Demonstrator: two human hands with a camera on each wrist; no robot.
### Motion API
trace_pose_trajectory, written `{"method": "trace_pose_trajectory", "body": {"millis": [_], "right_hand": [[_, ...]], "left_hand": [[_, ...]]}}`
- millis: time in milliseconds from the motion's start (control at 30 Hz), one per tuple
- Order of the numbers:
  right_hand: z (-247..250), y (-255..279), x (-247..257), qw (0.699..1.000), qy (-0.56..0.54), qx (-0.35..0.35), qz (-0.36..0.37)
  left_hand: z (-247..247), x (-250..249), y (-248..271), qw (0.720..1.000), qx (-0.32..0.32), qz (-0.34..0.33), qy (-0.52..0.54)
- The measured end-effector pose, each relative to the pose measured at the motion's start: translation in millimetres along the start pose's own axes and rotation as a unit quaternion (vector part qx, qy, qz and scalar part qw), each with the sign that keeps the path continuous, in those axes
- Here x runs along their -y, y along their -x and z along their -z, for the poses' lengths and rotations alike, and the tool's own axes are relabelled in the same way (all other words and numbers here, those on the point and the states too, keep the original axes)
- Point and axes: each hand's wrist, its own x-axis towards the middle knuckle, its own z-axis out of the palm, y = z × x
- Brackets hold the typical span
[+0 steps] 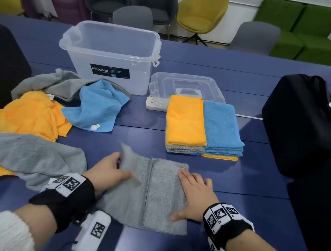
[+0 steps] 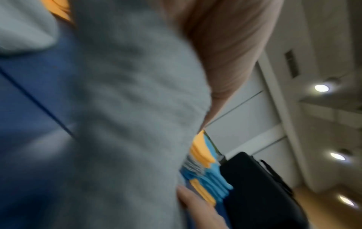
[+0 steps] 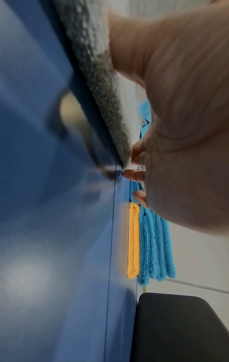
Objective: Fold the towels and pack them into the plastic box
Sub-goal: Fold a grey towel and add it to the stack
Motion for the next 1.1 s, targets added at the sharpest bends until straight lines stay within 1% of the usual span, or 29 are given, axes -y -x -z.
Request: {"method": "trace_pose_trajectory", "body": {"millis": [33, 100, 200, 267, 333, 433, 500, 533, 600, 667, 700, 733, 767, 833, 867, 900, 933, 1000, 1067, 1100], "right_hand": [[0.5, 0.6, 0.6, 1.000, 0.000, -0.003, 0.000], [-0.1, 1.4, 1.0, 1.000, -0.007, -0.006, -0.002], [-1.0, 2.3, 3.0, 0.999, -0.046, -0.005, -0.006], [-2.5, 4.0, 1.9, 0.995, -0.094, -0.003, -0.008], [-4.1, 7.8, -2.9, 0.987, -0.159, -0.008, -0.015], [-7.4, 18.5, -13.4, 0.958, -0.284, -0.030, -0.008], [-7.0, 25.4, -14.7, 0.943, -0.329, -0.046, -0.006], [-7.4, 27.3, -14.1, 0.941, -0.333, -0.058, -0.022], [-10.7, 25.2, -13.6, 0.934, -0.335, -0.097, -0.082], [-14.1, 19.5, -11.1, 0.906, -0.382, -0.112, -0.147], [-15.0, 16.2, -9.2, 0.890, -0.413, -0.105, -0.165], [-15.6, 13.2, -7.6, 0.880, -0.432, -0.092, -0.176], [-16.1, 10.6, -6.3, 0.880, -0.432, -0.082, -0.182], [-15.0, 6.6, -3.8, 0.890, -0.412, -0.069, -0.186], [-15.9, 4.8, -3.9, 0.891, -0.409, -0.064, -0.189], [-16.1, 2.7, -3.6, 0.888, -0.410, -0.060, -0.199], [-16.6, 0.6, -3.3, 0.880, -0.422, -0.054, -0.211], [-19.3, -4.7, -3.1, 0.859, -0.459, -0.040, -0.224], [-19.8, -7.4, -1.0, 0.836, -0.502, -0.012, -0.222], [-18.0, -6.9, 0.4, 0.820, -0.530, 0.005, -0.216]], "left_hand": [[-11.6, -8.7, 2.2, 1.000, 0.024, -0.019, 0.000], [-37.4, -20.1, 3.3, 0.996, 0.067, -0.046, -0.040], [-79.2, -20.0, -3.0, 0.986, 0.112, -0.059, -0.108], [-105.6, -13.7, -7.3, 0.977, 0.116, -0.064, -0.165], [-123.5, -5.0, -10.4, 0.969, 0.104, -0.069, -0.211], [-136.2, 6.2, -13.5, 0.959, 0.096, -0.072, -0.258], [-138.8, 10.0, -14.0, 0.955, 0.097, -0.075, -0.271], [-139.5, 11.5, -14.3, 0.955, 0.100, -0.074, -0.270], [-140.2, 13.1, -14.3, 0.958, 0.110, -0.048, -0.262], [-138.9, 12.9, -14.1, 0.971, 0.140, -0.005, -0.193], [-135.5, 12.3, -13.6, 0.974, 0.151, 0.002, -0.167], [-129.4, 10.2, -13.5, 0.974, 0.149, -0.013, -0.173], [-120.8, 8.6, -14.8, 0.971, 0.116, -0.048, -0.205], [-99.0, 7.8, -18.5, 0.953, 0.000, -0.105, -0.283], [-88.8, 10.2, -20.4, 0.948, -0.046, -0.107, -0.297], [-80.3, 13.7, -22.5, 0.948, -0.070, -0.083, -0.301], [-74.7, 16.3, -23.6, 0.952, -0.068, -0.032, -0.297], [-69.5, 20.4, -25.5, 0.967, -0.016, 0.063, -0.248], [-69.8, 21.2, -26.1, 0.982, 0.052, 0.105, -0.151], [-71.0, 18.6, -23.5, 0.984, 0.086, 0.115, -0.103]]}}
